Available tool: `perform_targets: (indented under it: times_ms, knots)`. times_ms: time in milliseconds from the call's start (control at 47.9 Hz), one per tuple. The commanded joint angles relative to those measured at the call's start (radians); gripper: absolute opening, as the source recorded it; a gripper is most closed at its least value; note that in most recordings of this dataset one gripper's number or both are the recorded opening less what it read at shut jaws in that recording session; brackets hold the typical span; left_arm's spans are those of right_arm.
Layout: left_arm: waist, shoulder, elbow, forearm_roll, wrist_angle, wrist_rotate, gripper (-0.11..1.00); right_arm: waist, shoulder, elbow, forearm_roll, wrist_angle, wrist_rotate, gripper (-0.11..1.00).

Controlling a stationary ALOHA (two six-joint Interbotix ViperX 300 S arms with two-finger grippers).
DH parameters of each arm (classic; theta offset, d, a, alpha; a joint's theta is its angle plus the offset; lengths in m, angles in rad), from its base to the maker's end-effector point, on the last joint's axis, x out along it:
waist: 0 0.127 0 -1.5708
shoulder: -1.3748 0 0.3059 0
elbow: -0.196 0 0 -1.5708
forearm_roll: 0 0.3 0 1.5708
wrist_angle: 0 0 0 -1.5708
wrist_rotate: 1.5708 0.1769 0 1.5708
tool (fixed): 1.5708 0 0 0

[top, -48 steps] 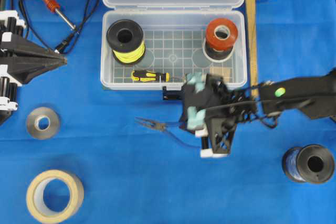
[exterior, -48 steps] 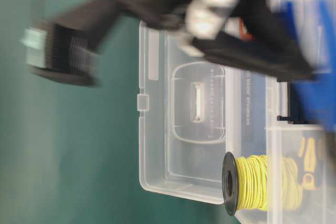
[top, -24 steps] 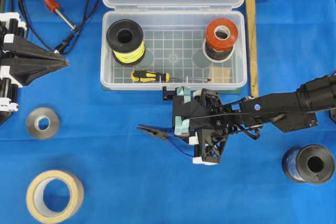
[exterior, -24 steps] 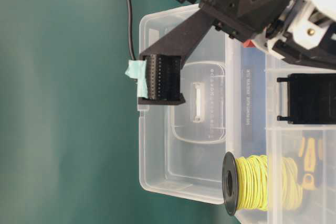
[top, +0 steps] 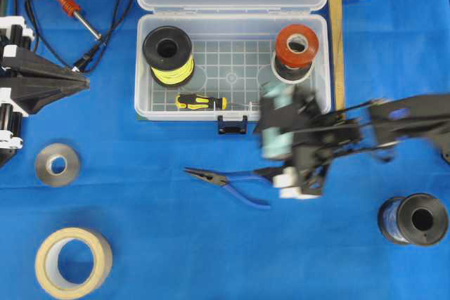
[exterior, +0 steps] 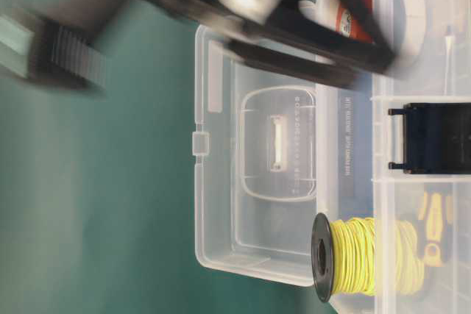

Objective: Pick the nipper from the toolbox among several items.
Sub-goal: 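Open the right gripper and withdraw it to the right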

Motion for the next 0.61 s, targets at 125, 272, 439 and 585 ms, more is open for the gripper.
perform_targets:
  times_ms: [125, 272, 439, 585]
  knots:
    - [0.000, 0.003, -0.009, -0.002, -0.005, -0.002, 0.00, -0.044, -0.281, 0.133, -0.055, -0.020, 0.002, 0.83]
    - [0.002, 0.003, -0.009, -0.002, -0.005, -0.002, 0.00, -0.055, -0.468, 0.256, -0.066, -0.100, 0.002, 0.83]
    - [0.002, 0.003, -0.009, 0.000, -0.005, 0.000, 0.00, -0.060, -0.641, 0.373, -0.086, -0.147, 0.002, 0.83]
    - [0.002, 0.003, -0.009, 0.000, -0.005, 0.000, 0.00, -0.064, -0.733, 0.448, -0.092, -0.156, 0.002, 0.83]
